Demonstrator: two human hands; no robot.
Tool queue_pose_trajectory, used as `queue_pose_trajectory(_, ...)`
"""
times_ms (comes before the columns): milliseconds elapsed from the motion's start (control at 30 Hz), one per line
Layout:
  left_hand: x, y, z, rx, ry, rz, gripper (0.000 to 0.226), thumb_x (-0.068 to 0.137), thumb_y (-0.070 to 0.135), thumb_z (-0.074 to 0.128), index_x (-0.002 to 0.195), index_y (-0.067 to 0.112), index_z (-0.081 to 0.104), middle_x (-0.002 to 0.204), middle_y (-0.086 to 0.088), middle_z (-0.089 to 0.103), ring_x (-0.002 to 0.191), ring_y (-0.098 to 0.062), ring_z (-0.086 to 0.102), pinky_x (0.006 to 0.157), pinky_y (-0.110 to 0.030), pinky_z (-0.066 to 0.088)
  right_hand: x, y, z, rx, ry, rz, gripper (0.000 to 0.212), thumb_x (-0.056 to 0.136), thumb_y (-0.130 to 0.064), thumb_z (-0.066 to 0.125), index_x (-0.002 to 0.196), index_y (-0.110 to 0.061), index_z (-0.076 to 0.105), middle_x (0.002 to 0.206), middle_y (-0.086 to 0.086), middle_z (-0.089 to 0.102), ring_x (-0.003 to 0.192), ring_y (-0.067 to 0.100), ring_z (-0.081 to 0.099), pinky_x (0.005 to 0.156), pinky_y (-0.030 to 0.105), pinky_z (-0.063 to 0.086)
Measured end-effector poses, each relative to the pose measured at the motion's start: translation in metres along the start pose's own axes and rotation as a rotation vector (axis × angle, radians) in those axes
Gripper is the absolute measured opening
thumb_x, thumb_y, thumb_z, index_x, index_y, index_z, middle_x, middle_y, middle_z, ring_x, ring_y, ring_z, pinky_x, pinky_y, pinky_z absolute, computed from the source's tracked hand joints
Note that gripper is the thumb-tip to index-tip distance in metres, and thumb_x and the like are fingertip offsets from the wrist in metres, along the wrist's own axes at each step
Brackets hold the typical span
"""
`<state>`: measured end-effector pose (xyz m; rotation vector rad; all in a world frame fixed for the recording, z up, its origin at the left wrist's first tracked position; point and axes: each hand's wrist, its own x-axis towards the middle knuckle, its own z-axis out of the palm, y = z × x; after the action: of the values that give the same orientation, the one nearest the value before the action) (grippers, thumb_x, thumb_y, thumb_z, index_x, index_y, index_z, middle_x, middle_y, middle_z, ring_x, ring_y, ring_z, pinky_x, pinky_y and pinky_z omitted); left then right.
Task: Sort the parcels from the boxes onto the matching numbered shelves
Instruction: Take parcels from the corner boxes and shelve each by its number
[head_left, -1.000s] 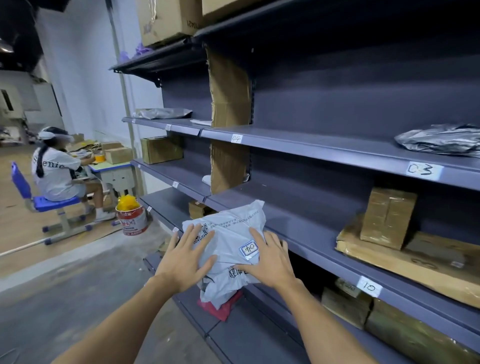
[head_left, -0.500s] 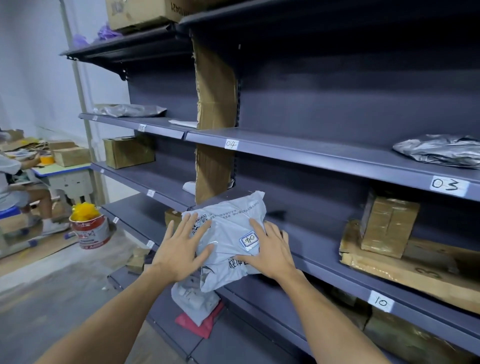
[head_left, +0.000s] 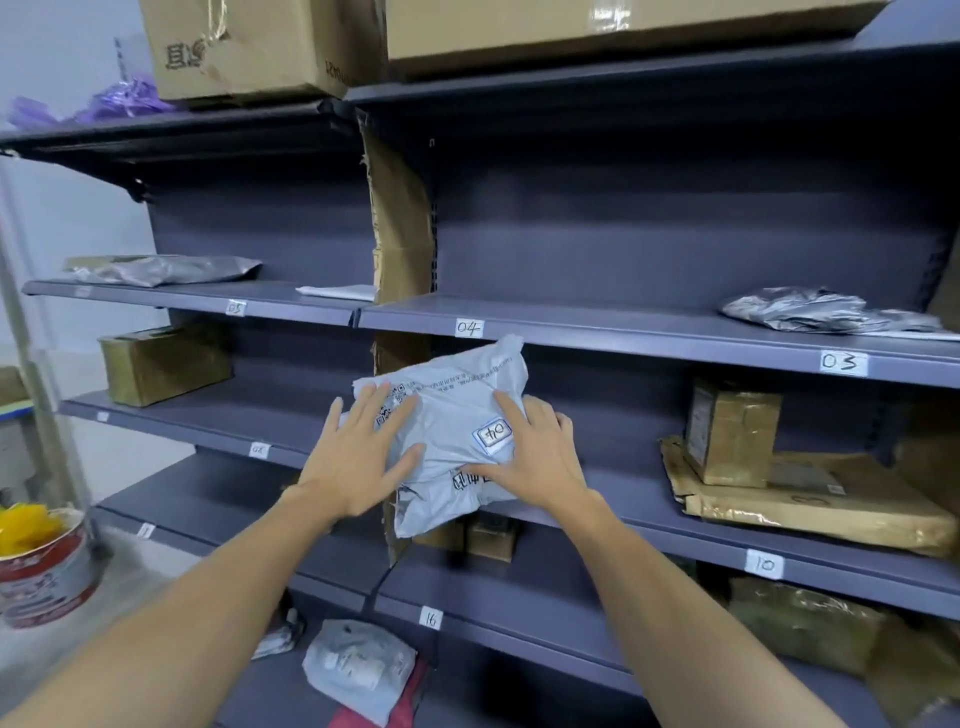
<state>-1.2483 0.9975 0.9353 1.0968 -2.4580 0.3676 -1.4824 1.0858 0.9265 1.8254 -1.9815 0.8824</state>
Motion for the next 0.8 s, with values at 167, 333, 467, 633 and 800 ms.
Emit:
queue_pose_trajectory(167,0.015,-0.022,-0.020,-0.018,0.074,0.034,0.082,0.087,0.071,-0.001,0.159,0.033,0.009,0.167,-0.006,0.006,0.154,-0.024,0.001,0.123,-0.051,0.004,0.022,-0.026,-0.026,-0.047,0.064,0.014,0.114,0.056,-0.093,0.050,0.147,-0.026,0.037,0.135,0.000,0.046,0.134,0.020,0.033,0.106,0.040,0.024)
queue_pose_trajectory(333,0.037,-0.038,-0.028,-0.051,0.112,0.065,0.081,0.087,0.072,0.001,0.159,0.035,0.007,0.168,-0.005,0.002,0.154,-0.021,-0.005,0.123,-0.050,0.002,0.048,-0.034,-0.037,-0.111,0.096,0.049,0.102,0.066,-0.080,0.069,0.148,-0.028,0.035,0.135,0.002,0.045,0.131,0.021,0.036,0.105,0.039,0.023)
queue_pose_trajectory(467,0.060,-0.049,-0.023,-0.024,0.118,0.080,0.080,0.088,0.072,-0.001,0.159,0.035,0.001,0.168,-0.006,0.000,0.154,-0.021,-0.007,0.124,-0.051,0.003,0.075,-0.030,-0.036,-0.120,0.121,0.080,0.102,0.065,-0.080,0.070,0.147,-0.029,0.036,0.133,0.002,0.047,0.128,0.024,0.040,0.105,0.040,0.026)
queue_pose_trajectory(633,0.102,-0.061,-0.016,0.002,0.133,0.092,0.081,0.086,0.071,-0.005,0.159,0.035,-0.001,0.168,-0.006,-0.002,0.154,-0.021,-0.007,0.124,-0.049,0.000,0.122,-0.021,-0.032,-0.142,0.139,0.102,0.104,0.065,-0.081,0.068,0.148,-0.031,0.033,0.139,0.004,0.044,0.132,0.024,0.035,0.105,0.041,0.026)
queue_pose_trajectory(800,0.157,-0.077,-0.025,0.023,0.196,0.102,0.082,0.086,0.070,-0.008,0.159,0.035,0.005,0.168,-0.007,0.001,0.154,-0.022,-0.003,0.123,-0.050,0.002,0.178,-0.019,-0.037,-0.177,0.143,0.137,0.110,0.062,-0.092,0.057,0.148,-0.027,0.035,0.132,0.006,0.050,0.127,0.025,0.039,0.104,0.042,0.027)
